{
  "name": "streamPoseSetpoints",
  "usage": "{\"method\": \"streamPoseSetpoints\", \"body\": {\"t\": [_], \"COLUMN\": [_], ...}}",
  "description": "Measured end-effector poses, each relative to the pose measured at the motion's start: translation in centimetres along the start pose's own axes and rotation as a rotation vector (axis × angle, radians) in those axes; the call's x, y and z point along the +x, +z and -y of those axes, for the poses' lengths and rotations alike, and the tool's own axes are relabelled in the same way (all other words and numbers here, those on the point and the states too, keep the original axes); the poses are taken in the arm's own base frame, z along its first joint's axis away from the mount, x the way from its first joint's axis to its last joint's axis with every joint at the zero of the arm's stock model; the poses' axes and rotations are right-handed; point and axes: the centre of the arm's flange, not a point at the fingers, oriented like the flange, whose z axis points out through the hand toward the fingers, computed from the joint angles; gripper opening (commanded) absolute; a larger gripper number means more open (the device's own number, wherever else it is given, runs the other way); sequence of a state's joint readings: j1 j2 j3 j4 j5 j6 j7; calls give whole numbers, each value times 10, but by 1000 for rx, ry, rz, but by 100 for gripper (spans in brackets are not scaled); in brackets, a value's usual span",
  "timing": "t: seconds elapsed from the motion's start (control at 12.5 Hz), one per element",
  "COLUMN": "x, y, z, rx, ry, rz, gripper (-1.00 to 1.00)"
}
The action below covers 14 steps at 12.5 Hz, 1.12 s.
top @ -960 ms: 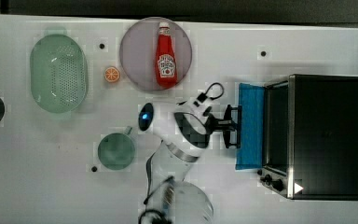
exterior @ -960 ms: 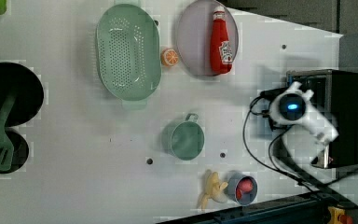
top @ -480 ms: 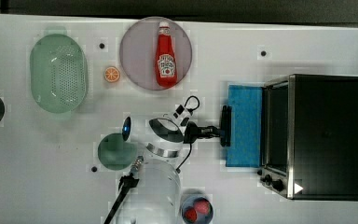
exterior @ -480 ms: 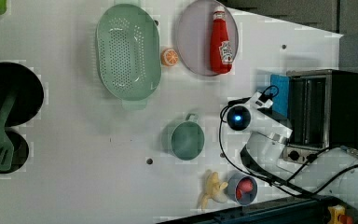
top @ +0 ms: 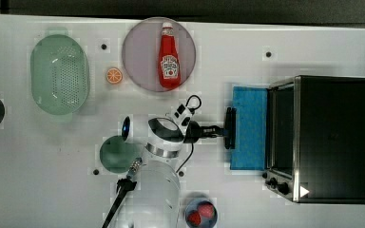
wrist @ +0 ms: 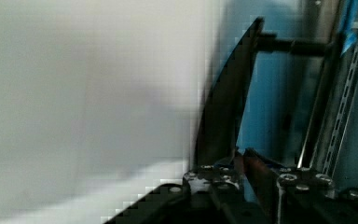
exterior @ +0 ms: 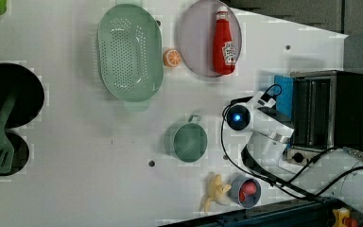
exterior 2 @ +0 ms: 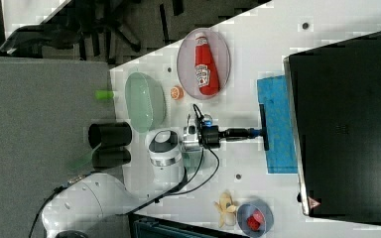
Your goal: Flap open oven.
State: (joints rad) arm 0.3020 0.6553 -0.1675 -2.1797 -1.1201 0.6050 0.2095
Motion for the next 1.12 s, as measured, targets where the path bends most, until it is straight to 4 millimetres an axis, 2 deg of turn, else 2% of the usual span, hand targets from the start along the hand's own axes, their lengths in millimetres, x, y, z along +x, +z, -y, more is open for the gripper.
{"method": "streamPoseSetpoints", "body": {"t": [0.16, 0.24, 0.32, 0.4, 0.56, 0.8, 0.96, 1.12], "x": [11, 16, 22, 27, 40, 27, -2, -38], "y": [-16, -31, -51, -75, -135, -210, -236, -245], "z": [-12, -24, -41, -67, -143, -280, -358, -410], "rx": [28, 78, 139, 200, 375, 689, 882, 999], "ry": [75, 140, 225, 320, 563, 905, 1067, 1139], "rz": [-16, -6, 14, 29, 53, 81, 134, 231], "gripper": [-65, -65, -65, -65, -65, -65, -65, -65]}}
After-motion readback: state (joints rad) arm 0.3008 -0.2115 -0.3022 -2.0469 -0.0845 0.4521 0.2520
